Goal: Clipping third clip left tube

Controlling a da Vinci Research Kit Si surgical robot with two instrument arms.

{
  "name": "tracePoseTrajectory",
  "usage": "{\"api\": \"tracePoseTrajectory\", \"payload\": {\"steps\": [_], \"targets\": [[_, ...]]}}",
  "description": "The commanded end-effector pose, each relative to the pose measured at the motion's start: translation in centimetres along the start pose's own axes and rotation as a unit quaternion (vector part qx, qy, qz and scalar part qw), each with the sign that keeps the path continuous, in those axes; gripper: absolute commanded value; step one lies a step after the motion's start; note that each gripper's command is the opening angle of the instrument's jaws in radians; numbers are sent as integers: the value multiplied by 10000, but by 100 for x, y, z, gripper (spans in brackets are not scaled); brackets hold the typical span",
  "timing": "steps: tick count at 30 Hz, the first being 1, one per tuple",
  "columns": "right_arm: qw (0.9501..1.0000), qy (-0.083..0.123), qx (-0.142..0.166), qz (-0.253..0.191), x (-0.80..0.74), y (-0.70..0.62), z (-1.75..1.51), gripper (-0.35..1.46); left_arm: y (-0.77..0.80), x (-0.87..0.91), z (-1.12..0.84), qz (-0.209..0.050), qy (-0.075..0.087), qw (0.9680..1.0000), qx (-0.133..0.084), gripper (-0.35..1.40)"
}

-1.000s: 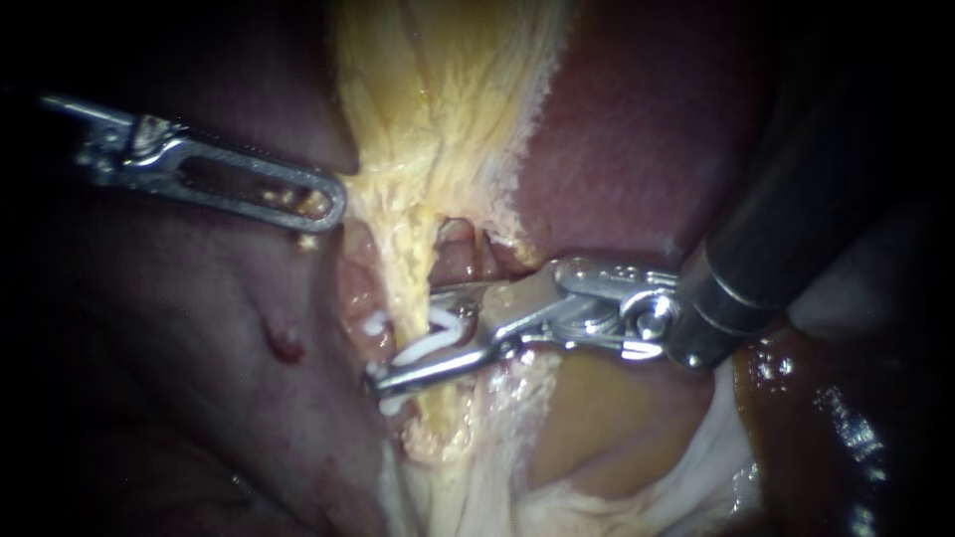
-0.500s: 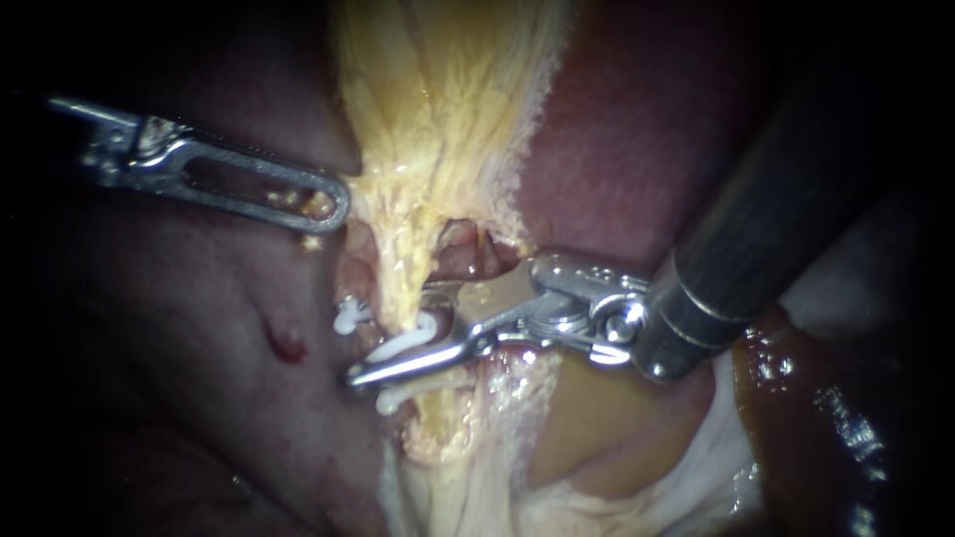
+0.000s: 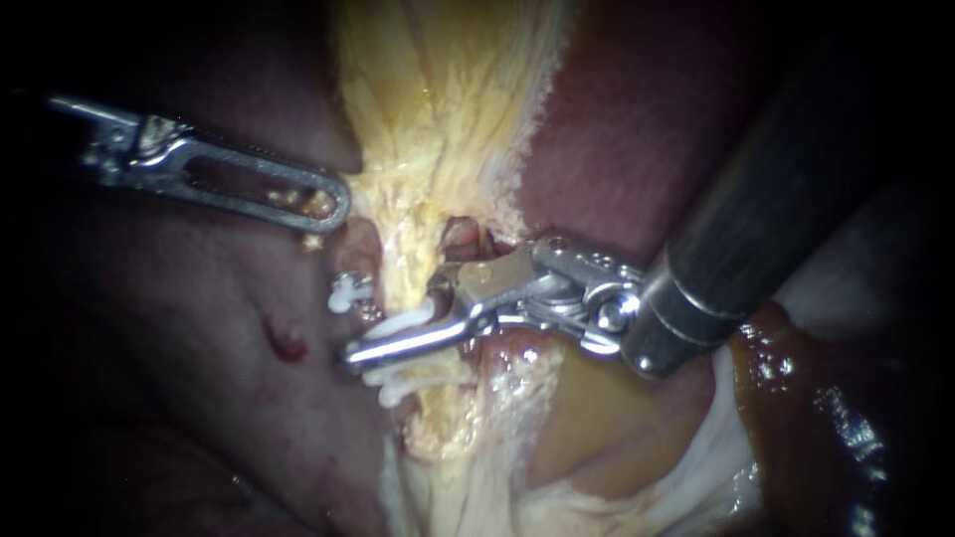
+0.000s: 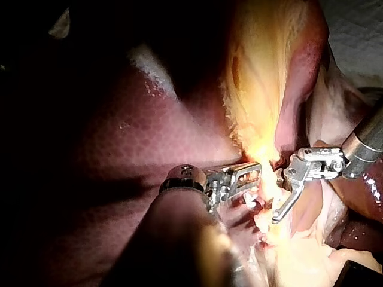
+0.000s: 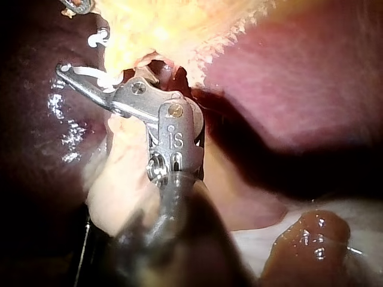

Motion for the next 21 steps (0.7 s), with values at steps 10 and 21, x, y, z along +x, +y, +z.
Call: {"api": "tracePoseTrajectory", "payload": {"steps": [10,21], "targets": [[9999,113,51,17,6,0,-1,50,2,0,0,1,3,10000,3,-35],[9985,229,489,36,8,-17,6,50,6,-1,1,3,5,10000,6,-35]]}}
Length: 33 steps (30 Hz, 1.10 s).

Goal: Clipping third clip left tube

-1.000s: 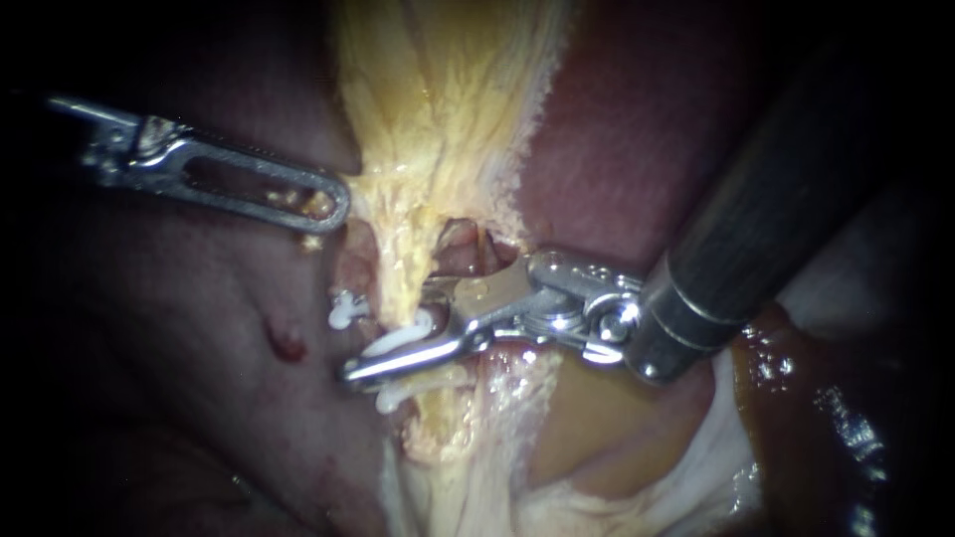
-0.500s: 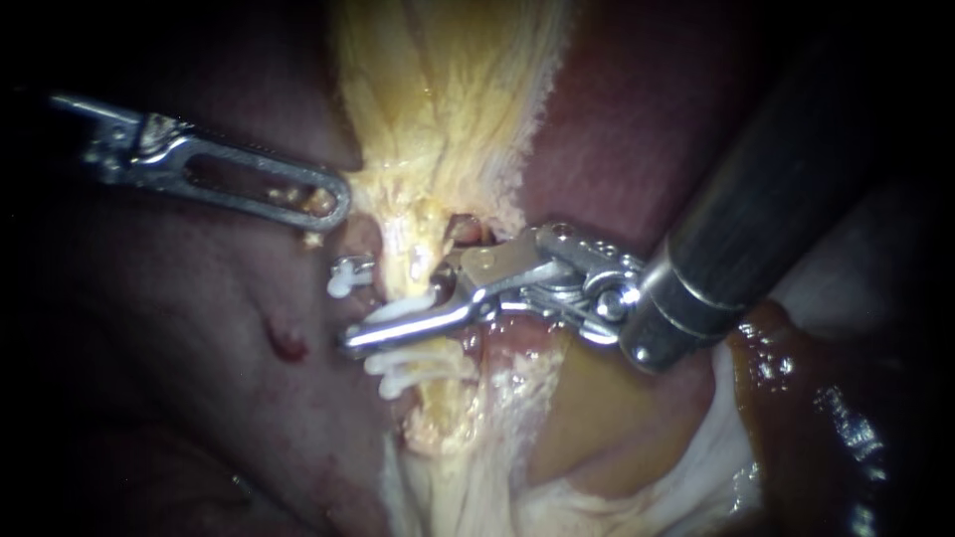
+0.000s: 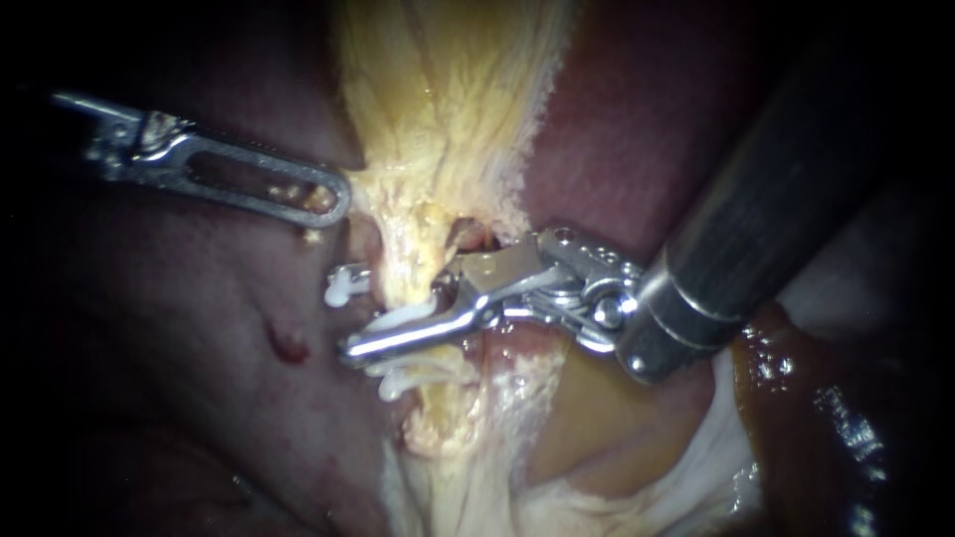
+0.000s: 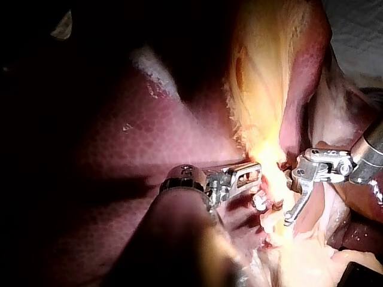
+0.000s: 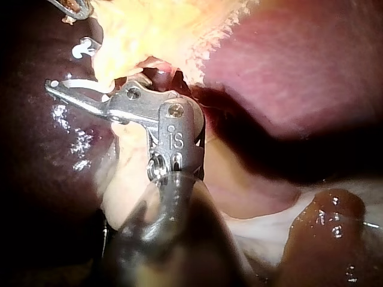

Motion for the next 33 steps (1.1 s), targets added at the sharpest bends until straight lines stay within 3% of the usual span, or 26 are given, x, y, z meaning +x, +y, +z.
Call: {"api": "tracePoseTrajectory", "payload": {"steps": [1,6,15,33], "targets": [[10000,36,50,2,1,-2,1,50,0,0,0,0,1,10000,2,-35],[9996,142,233,51,5,-6,1,50,2,1,1,3,-1,10000,1,-35],[9993,216,299,88,18,-12,-8,49,5,3,4,14,-6,10000,-3,-35],[9992,217,284,151,17,-12,-12,40,6,3,4,15,-5,10000,-2,-35]]}}
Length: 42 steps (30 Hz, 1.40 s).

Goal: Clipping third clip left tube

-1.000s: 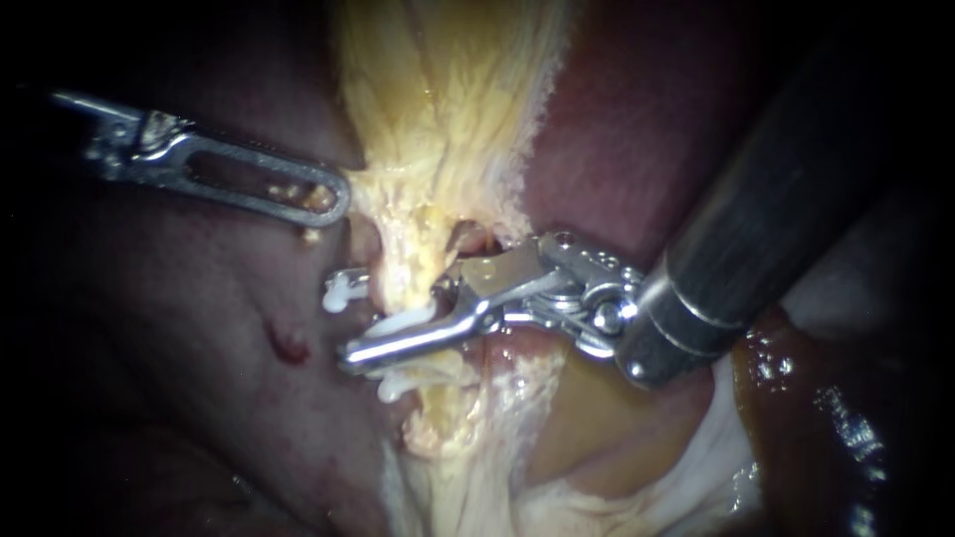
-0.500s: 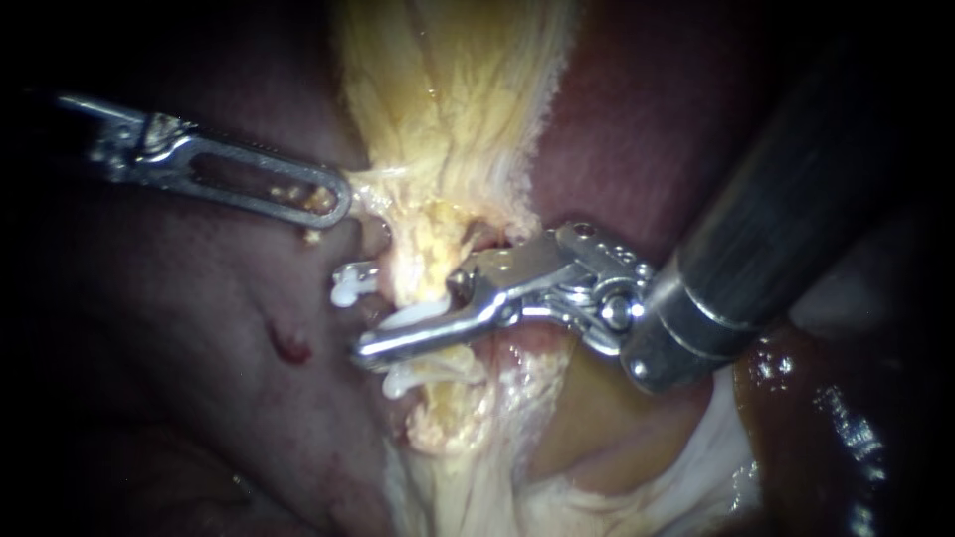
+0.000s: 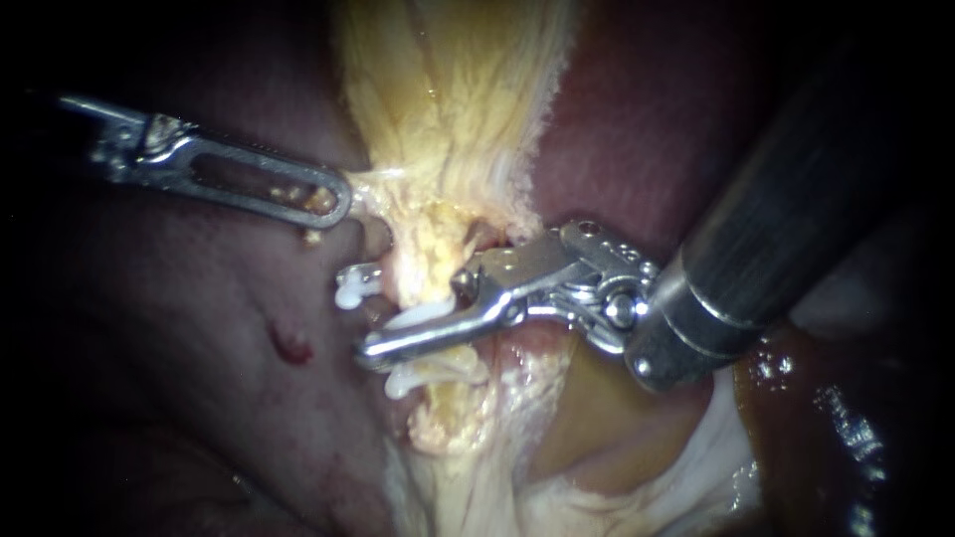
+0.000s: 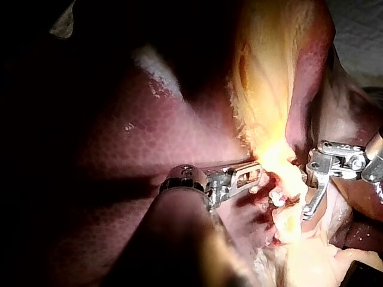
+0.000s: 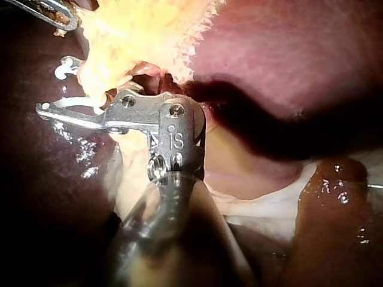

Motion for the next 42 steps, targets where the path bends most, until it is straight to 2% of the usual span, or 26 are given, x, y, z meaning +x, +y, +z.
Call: {"api": "tracePoseTrajectory", "payload": {"steps": [1,19,23,28,31,42], "targets": [[10000,-7,3,8,0,0,-1,38,0,0,0,0,0,10000,1,-35],[9999,-2,-93,67,-1,2,-7,-11,0,0,0,0,0,10000,0,-35],[9997,-15,-152,184,-2,2,-9,-35,0,0,0,0,0,10000,0,-35],[9995,1,-221,239,-4,2,-10,-35,-1,0,0,-1,-1,10000,0,-35],[9995,-87,-65,283,-8,1,-8,-35,-1,0,0,-1,0,10000,0,-35],[9995,-117,-87,275,-11,1,-8,-35,-1,0,0,-2,0,10000,0,-35]]}}
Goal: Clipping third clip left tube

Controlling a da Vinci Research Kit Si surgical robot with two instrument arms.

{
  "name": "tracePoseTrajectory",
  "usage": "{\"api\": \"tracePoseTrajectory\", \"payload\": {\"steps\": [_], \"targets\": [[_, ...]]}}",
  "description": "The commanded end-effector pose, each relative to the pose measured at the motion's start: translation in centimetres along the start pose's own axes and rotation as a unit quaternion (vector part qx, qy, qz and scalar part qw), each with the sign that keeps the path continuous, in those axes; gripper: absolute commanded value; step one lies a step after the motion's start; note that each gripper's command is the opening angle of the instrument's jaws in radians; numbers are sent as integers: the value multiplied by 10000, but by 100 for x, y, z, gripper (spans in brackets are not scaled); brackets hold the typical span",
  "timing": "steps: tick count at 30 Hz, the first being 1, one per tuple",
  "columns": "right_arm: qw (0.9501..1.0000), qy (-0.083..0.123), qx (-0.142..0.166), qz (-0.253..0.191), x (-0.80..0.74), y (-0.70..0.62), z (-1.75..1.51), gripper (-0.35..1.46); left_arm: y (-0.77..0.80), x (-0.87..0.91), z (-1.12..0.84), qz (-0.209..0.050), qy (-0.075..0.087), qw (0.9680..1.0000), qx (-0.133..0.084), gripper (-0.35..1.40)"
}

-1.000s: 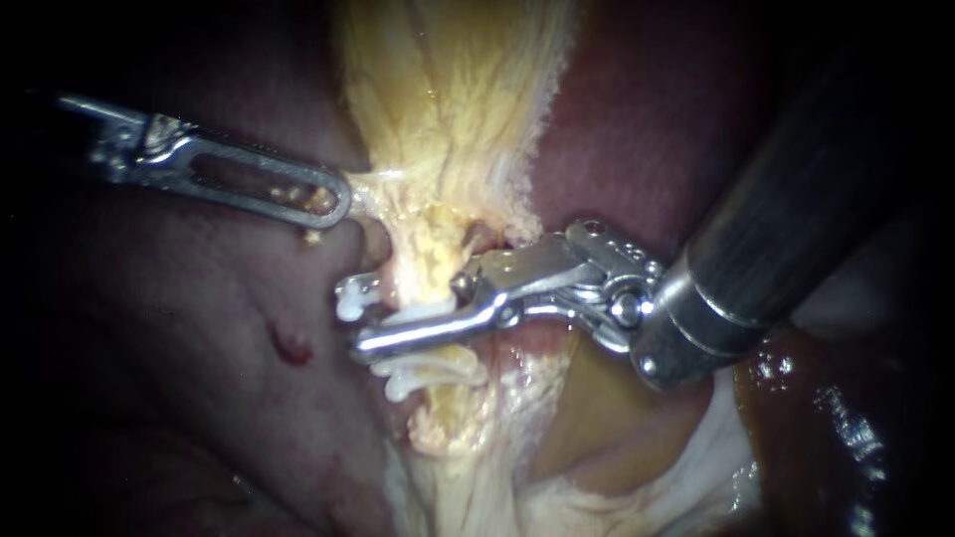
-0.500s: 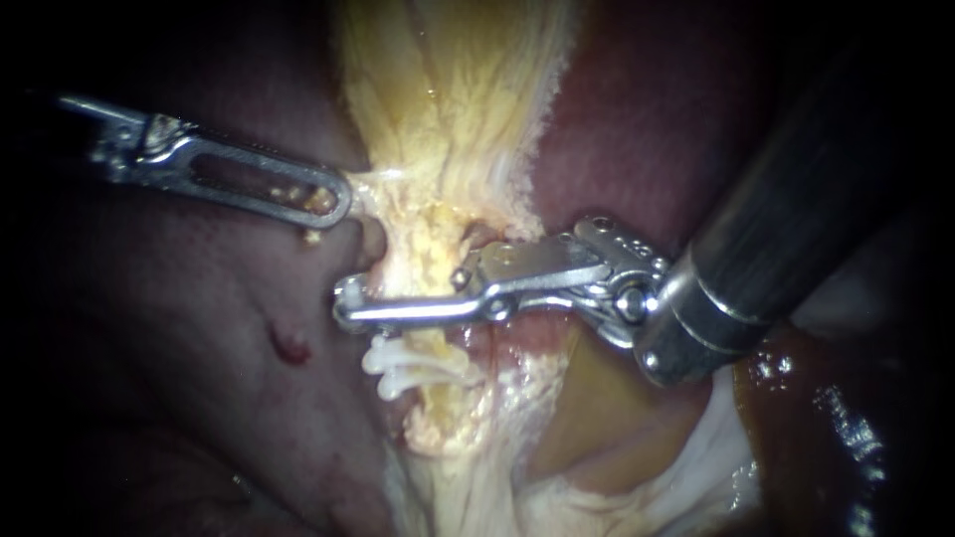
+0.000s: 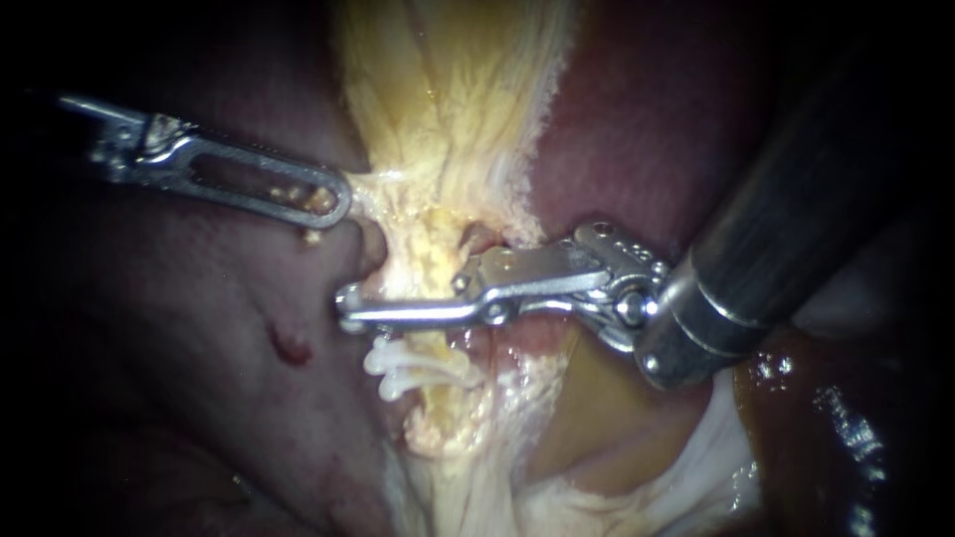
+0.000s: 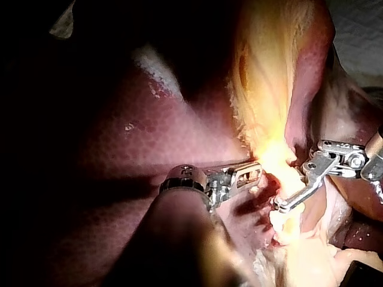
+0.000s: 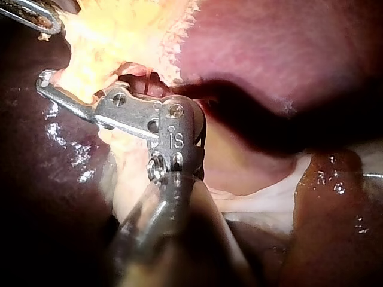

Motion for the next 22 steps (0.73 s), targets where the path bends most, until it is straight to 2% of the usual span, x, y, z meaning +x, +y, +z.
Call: {"api": "tracePoseTrajectory", "payload": {"steps": [1,22], "targets": [[10000,1,0,-3,0,0,0,-35,0,0,0,-1,1,10000,0,-35],[10000,5,-13,-2,0,0,0,-35,0,0,0,-1,1,10000,-1,-35]]}}
